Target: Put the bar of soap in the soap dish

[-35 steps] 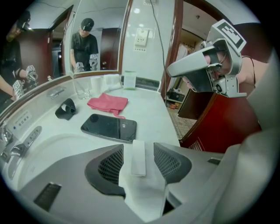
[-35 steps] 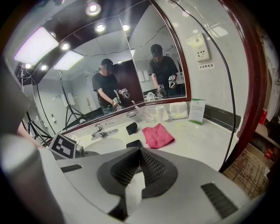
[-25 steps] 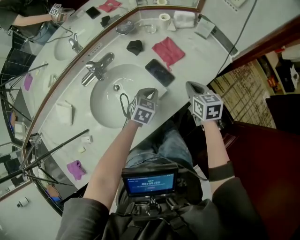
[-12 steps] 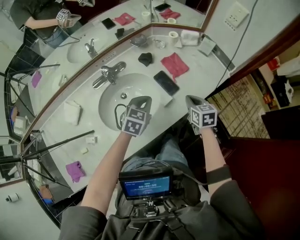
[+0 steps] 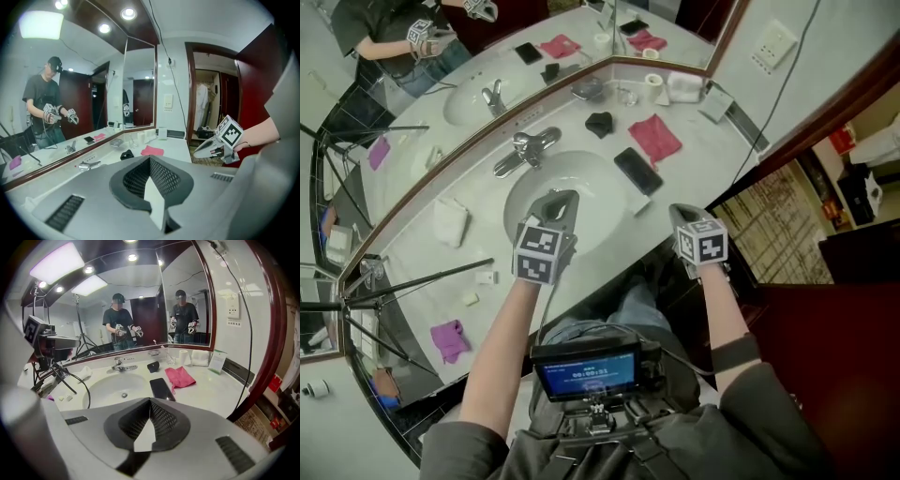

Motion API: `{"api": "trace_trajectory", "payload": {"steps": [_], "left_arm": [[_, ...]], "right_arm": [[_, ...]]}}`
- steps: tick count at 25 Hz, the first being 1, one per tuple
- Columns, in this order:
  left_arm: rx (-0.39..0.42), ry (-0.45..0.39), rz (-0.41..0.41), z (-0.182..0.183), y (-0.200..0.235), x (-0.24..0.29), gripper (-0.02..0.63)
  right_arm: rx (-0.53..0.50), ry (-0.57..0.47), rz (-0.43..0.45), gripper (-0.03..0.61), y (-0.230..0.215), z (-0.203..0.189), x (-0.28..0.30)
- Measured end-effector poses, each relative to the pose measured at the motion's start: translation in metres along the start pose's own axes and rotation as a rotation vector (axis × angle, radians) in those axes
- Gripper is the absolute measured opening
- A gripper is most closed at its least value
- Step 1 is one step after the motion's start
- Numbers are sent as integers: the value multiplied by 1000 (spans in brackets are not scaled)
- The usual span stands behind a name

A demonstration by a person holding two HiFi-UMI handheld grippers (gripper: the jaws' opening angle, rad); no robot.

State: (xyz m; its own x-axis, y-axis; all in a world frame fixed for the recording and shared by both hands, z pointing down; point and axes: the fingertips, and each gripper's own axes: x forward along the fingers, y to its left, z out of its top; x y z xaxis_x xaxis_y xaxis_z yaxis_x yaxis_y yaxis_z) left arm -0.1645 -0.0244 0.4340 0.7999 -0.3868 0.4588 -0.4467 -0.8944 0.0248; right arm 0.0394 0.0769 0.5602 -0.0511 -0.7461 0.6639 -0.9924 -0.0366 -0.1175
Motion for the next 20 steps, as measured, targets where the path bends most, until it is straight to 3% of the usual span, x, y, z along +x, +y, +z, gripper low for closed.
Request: {"api": "trace_trajectory", "payload": {"steps": [7,14,17,20], "left_arm": [[-41,-23,53,-9,15,-22,0],[-66,-6,54,-20,22,-20,0],[-76,2,51,-24,22,-17,0],[-82,10,47,-27,22,-14,0]], "right_arm": [[-70,33,10,20,15,-8,7],[-147,82,20,28,19,-14,18],[-191,113,40,91,26,-18,21],[-347,163,65,164,31,-25,26]]}}
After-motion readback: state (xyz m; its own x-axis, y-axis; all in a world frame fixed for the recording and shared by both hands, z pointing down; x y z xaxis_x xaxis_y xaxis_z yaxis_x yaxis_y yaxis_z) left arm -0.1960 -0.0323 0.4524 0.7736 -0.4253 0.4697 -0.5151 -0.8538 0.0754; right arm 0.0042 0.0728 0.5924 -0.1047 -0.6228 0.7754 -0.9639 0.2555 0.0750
